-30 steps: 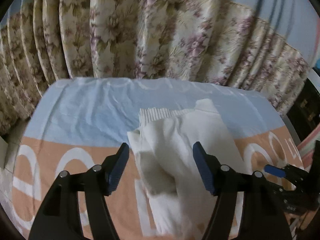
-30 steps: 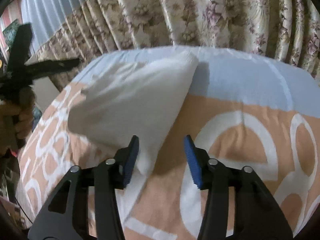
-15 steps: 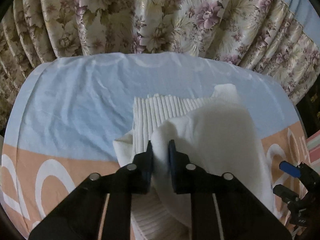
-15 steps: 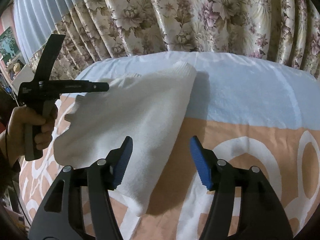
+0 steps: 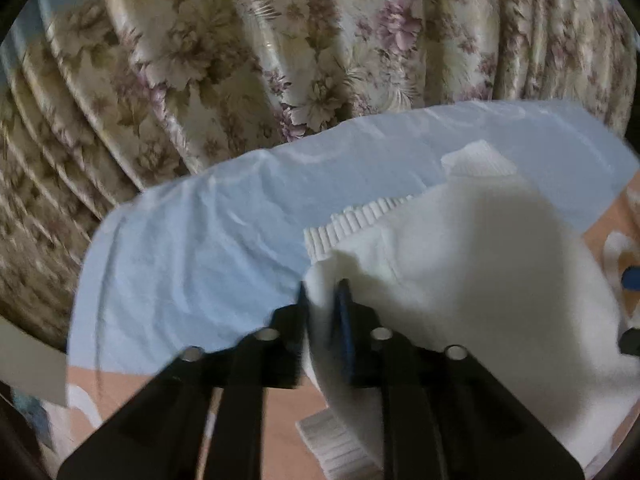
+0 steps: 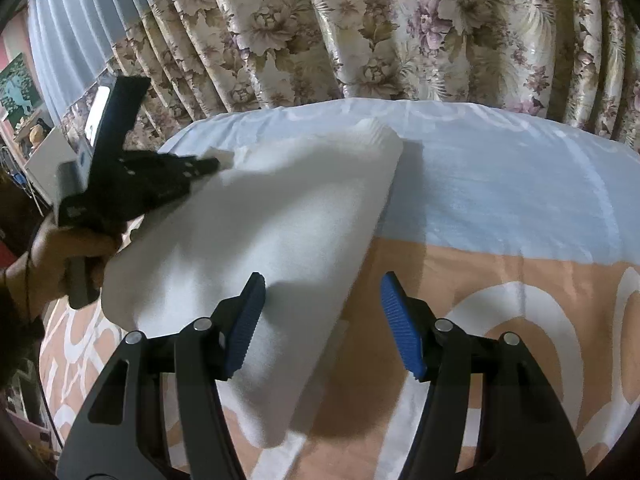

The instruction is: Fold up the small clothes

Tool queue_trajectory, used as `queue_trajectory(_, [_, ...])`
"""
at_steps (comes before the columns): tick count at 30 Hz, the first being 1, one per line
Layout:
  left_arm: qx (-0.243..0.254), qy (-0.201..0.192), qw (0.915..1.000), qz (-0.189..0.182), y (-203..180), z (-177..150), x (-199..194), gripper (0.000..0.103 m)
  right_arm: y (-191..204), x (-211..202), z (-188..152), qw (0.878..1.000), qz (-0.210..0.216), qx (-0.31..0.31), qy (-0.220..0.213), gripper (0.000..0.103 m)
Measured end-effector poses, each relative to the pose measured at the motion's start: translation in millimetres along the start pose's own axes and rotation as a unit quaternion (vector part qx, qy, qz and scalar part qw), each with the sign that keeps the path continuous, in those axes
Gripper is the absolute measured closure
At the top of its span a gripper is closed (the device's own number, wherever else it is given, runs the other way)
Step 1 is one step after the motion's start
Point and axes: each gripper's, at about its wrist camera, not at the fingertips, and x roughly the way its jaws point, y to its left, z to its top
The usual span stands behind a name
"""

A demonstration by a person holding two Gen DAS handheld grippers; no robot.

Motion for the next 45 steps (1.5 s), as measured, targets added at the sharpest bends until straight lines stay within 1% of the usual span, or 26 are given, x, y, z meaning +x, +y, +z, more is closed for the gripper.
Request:
queue_trajectory(1, [-0.017, 0.0, 0.9999, -0.001, 4, 0, -2, 0.057, 1, 0, 1, 1.0, 0.0, 0.0, 0.0, 0.042])
queue_trajectory(2, [-0.037, -0.002, 0.9993, -0.003, 11, 0, -6, 0.049, 1, 0, 2, 1.0, 0.0, 0.0, -0.001, 0.041])
queue_trajectory(4, [-0.078, -0.023, 0.9965, -0.018, 27, -1, -24, 0.04, -1, -3, 4, 1.0, 0.0, 0.006, -0.007, 0.038])
queue_trajectory(7, [-0.114, -0.026, 0.9931, 0.001, 42, -6, -45, 0.028, -4, -6, 9, 1.0, -0.004, 0.007, -0.014, 0.037])
queue_trajectory(9, [-0.134, -0.023, 0.9907, -0.008, 46, -14, -54, 0.027, -5, -8, 12, 1.0, -0.007, 0.009, -0.019, 0.036])
queue_trajectory(11, [-0.155, -0.015, 0.9877, -0.018, 46, -23, -61, 0.021, -6, -9, 13, 1.0, -0.007, 0.011, -0.021, 0.035])
queue_trajectory(13, [-0.194, -0.008, 0.9799, -0.047, 45, -37, -66, 0.017, -5, -10, 13, 1.0, -0.01, 0.011, -0.023, 0.035])
queue_trajectory(15, [-0.217, 0.003, 0.9739, -0.068, 41, -46, -64, 0.017, -3, -9, 13, 1.0, -0.01, 0.012, -0.022, 0.034])
queue_trajectory(18, [-0.229, 0.017, 0.9712, -0.063, 31, -54, -54, 0.017, -2, -8, 13, 1.0, -0.014, 0.014, -0.024, 0.032])
queue_trajectory(20, [-0.254, 0.022, 0.9645, -0.07, 32, -58, -49, 0.016, -1, -5, 14, 0.999, -0.013, 0.018, -0.026, 0.032])
queue_trajectory(22, [-0.28, 0.031, 0.9579, -0.057, 34, -61, -44, 0.005, -1, -2, 14, 0.999, -0.016, 0.022, -0.03, 0.03])
queue_trajectory(24, [-0.299, 0.031, 0.9534, -0.028, 34, -65, -43, 0.001, -2, 4, 13, 0.998, -0.026, 0.036, -0.035, 0.028])
queue_trajectory(27, [-0.306, 0.024, 0.9516, -0.021, 26, -69, -42, 0.001, -2, 13, 10, 0.997, -0.021, 0.064, -0.044, 0.027])
queue_trajectory(30, [-0.317, -0.002, 0.9459, -0.069, 24, -68, -49, 0.002, 0, 19, 10, 0.996, -0.014, 0.075, -0.046, 0.027])
queue_trajectory(32, [-0.307, -0.005, 0.9493, -0.068, 21, -64, -51, 0.002, 1, 22, 11, 0.996, -0.012, 0.076, -0.045, 0.027])
queue_trajectory(33, [-0.291, 0.008, 0.9551, -0.058, 17, -59, -45, 0.002, 1, 23, 11, 0.996, -0.01, 0.075, -0.045, 0.027])
queue_trajectory(34, [-0.283, 0.026, 0.957, -0.056, 15, -59, -37, 0.002, 1, 24, 12, 0.996, -0.009, 0.075, -0.044, 0.027])
queue_trajectory(35, [-0.289, 0.035, 0.9542, -0.068, 15, -60, -30, 0.002, 1, 25, 13, 0.996, -0.01, 0.074, -0.045, 0.027])
queue_trajectory(37, [-0.331, 0.041, 0.9368, -0.105, 24, -71, -18, 0.001, 0, 27, 13, 0.996, -0.008, 0.081, -0.043, 0.027])
queue_trajectory(38, [-0.33, 0.033, 0.9373, -0.106, 24, -72, -19, 0.002, -2, 28, 13, 0.996, -0.006, 0.082, -0.043, 0.027])
queue_trajectory(39, [-0.314, 0.027, 0.9439, -0.097, 18, -71, -20, 0.002, -3, 28, 14, 0.996, -0.006, 0.082, -0.042, 0.027])
queue_trajectory(41, [-0.3, 0.012, 0.9485, -0.102, 10, -71, -23, 0.013, -6, 31, 14, 0.996, -0.006, 0.081, -0.038, 0.026])
queue_trajectory(42, [-0.302, 0.009, 0.9465, -0.114, 10, -70, -23, 0.028, -8, 31, 13, 0.996, -0.006, 0.082, -0.037, 0.026])
queue_trajectory(43, [-0.304, 0.006, 0.9424, -0.138, 8, -68, -24, 0.049, -10, 32, 12, 0.996, -0.006, 0.084, -0.037, 0.026])
queue_trajectory(44, [-0.301, 0.006, 0.9433, -0.14, 5, -66, -25, 0.049, -12, 33, 12, 0.996, -0.003, 0.087, -0.037, 0.026])
queue_trajectory(45, [-0.293, 0.004, 0.9473, -0.13, 2, -63, -28, 0.052, -13, 33, 11, 0.995, 0.0, 0.09, -0.036, 0.026])
